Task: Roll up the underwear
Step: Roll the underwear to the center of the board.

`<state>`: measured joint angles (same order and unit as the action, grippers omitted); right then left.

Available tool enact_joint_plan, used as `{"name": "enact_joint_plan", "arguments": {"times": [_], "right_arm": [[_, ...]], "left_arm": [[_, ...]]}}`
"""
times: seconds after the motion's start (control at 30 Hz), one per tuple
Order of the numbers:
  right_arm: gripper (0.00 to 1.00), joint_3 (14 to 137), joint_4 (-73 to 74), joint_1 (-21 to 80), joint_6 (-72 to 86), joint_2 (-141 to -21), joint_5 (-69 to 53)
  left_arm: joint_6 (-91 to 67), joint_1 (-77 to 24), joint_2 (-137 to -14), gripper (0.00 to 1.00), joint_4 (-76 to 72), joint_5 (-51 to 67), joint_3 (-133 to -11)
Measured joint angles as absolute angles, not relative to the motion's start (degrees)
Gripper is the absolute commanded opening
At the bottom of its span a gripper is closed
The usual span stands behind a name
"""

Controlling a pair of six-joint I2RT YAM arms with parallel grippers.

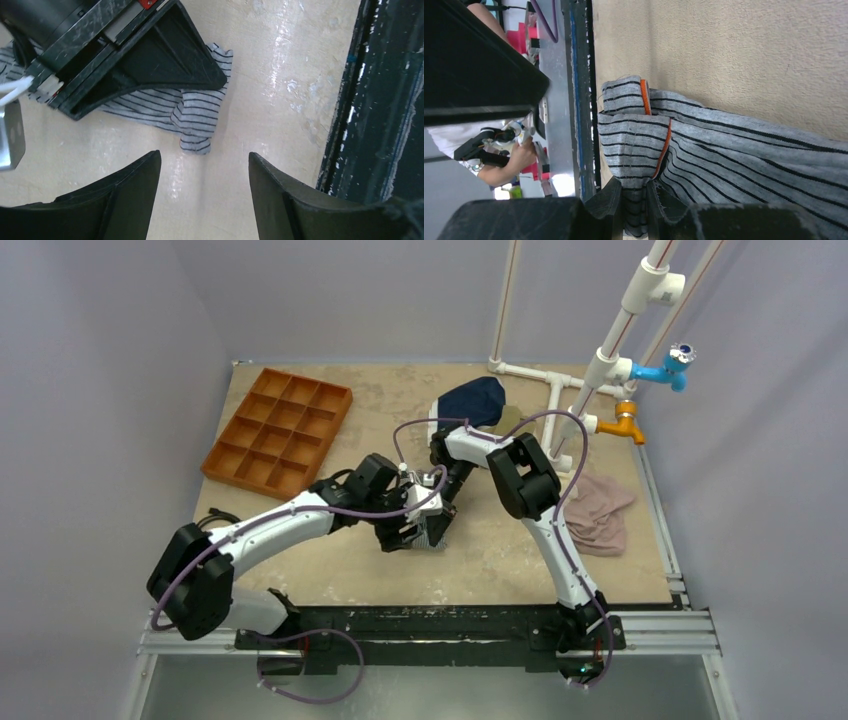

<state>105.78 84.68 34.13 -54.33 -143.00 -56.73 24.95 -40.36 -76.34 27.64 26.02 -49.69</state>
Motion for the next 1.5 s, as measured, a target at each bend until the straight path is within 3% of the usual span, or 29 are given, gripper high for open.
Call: {"name": "enact_joint_plan", "arguments": {"times": [0.33,0.53,0.8,0.9,1.07,1.23,1.5], "right_arm": [[0.14,105.8,84.7,34.1,-54.3,-143.0,-56.7],[0.14,105.8,84.7,34.1,-54.3,-143.0,-56.7],[0.14,105.8,84.7,34.1,-54.3,-143.0,-56.6],[0.15,105.8,84.7,34.1,-54.3,-143.0,-56.6],[0.25,105.8,84.9,34.0,-54.2,-143.0,-56.5],[0.45,105.4,85.1,33.9,-53.0,-142.2,-55.9],[0.47,102.1,79.0,33.3,-49.0,-135.2,-47.3]], "left_arm": [[26.5,-46.8,-85.1,0.64,19.2,18.1,-49.8],[26.6,-47.6,-90.4,0.59,18.0,16.8,-51.7],[25.9,-48.2,-94.0,0.36,17.3,16.5,-51.9],[25.4,-48.2,-94.7,0.21,17.3,17.1,-52.0],[24.8,-48.4,-95.5,0.00,18.5,17.8,-53.1],[24.6,-48.4,-96.0,0.00,20.2,19.0,-54.2],[24.5,-48.5,-97.4,0.00,20.9,22.2,-56.1]]}}
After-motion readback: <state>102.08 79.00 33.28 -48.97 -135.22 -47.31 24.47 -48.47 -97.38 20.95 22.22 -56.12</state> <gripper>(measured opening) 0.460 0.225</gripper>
